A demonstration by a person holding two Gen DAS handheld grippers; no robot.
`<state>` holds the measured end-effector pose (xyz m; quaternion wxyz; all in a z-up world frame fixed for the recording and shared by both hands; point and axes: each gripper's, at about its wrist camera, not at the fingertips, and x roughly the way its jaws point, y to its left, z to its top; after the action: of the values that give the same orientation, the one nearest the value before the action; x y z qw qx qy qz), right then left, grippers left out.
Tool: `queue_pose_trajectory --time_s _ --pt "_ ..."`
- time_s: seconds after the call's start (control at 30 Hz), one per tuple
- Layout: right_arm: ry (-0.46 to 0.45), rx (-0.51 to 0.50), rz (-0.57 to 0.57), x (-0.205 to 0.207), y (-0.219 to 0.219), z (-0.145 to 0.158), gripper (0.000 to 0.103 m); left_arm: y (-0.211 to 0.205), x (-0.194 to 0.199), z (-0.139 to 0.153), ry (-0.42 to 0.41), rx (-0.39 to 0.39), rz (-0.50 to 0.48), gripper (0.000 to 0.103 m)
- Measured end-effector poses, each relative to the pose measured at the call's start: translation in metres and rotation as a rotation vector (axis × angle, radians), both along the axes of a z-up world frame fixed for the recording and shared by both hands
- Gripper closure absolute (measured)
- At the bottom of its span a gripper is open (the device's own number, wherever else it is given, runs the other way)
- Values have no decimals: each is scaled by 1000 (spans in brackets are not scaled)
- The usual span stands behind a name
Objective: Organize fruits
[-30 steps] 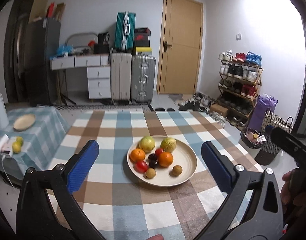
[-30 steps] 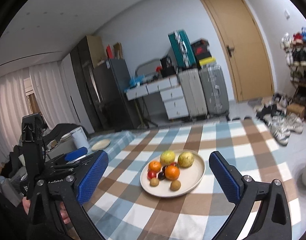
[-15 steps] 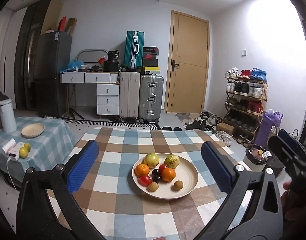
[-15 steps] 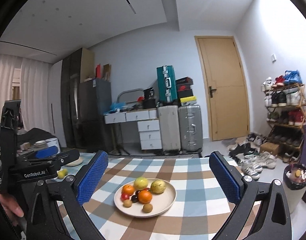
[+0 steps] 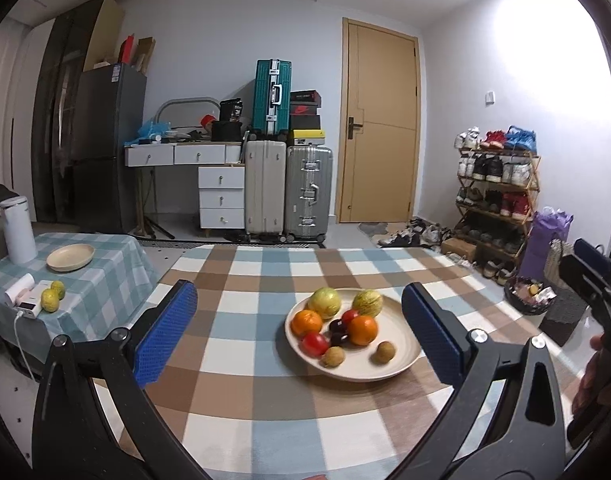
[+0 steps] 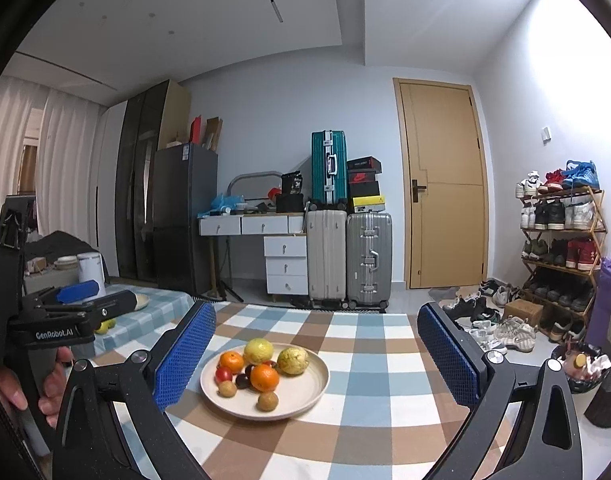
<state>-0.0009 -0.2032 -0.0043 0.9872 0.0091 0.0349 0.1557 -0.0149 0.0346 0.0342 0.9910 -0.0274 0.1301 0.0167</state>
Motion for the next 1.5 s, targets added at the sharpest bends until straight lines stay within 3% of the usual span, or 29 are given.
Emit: queue_pose_trajectory --time_s 0.27,0.73,1.07,1.5 --pt "55 -16 -1 8 0 -27 0 9 13 -37 37 22 16 1" --pt "148 -34 19 26 4 -55 0 16 33 -74 65 46 62 1" --pt "232 -82 23 39 10 -64 0 17 40 -80 67 40 55 1" --pt "223 -87 42 38 12 -64 0 17 41 -81 66 42 55 1"
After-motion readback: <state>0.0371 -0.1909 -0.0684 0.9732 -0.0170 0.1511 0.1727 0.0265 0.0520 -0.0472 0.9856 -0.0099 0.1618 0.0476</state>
